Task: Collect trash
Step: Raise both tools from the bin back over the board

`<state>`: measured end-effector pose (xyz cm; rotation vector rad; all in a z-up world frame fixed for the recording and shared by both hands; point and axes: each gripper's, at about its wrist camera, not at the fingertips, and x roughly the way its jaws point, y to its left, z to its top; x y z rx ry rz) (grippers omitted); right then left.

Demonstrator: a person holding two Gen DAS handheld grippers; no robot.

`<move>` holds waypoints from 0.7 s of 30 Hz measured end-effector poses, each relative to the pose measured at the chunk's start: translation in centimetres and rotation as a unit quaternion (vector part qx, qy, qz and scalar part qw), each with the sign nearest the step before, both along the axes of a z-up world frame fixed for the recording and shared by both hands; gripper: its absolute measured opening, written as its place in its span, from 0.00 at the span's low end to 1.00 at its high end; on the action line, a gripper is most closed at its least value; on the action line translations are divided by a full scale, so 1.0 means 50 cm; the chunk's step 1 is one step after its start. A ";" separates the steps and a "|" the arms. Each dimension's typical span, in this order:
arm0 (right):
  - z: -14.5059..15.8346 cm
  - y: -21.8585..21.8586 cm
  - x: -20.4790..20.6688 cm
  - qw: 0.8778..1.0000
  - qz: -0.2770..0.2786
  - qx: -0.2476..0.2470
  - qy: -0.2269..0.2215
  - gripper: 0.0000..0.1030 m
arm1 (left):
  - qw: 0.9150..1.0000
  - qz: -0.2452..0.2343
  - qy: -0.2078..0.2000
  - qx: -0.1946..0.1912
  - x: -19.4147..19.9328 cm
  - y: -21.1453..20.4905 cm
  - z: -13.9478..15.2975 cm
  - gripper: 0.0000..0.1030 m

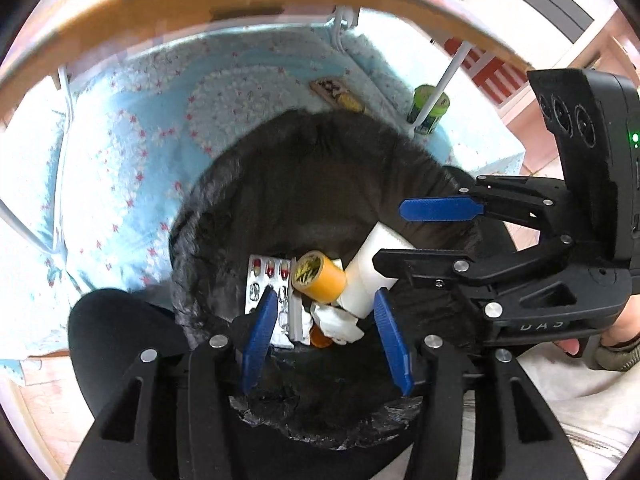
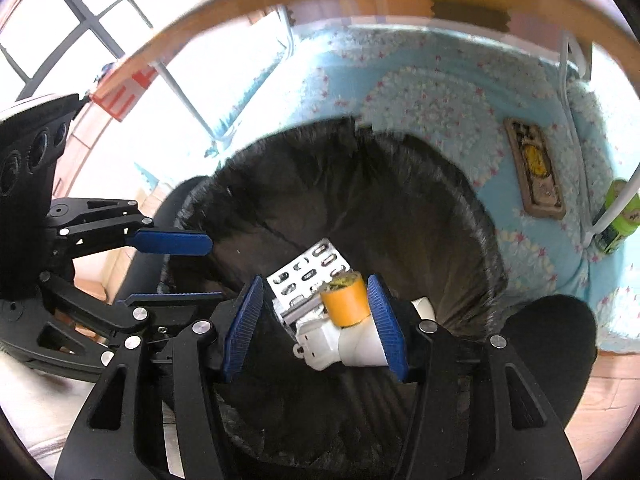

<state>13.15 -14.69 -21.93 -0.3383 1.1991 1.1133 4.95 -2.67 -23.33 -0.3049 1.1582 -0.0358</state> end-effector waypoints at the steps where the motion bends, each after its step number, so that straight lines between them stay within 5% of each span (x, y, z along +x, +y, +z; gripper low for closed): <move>1: 0.010 0.000 0.001 1.000 0.001 0.004 -0.005 0.53 | 1.000 0.000 -0.007 0.002 0.000 -0.001 0.012 0.47; 21: 0.254 0.001 0.070 0.987 0.001 0.108 -0.115 0.53 | 0.985 -0.003 -0.160 0.059 0.023 0.051 0.264 0.47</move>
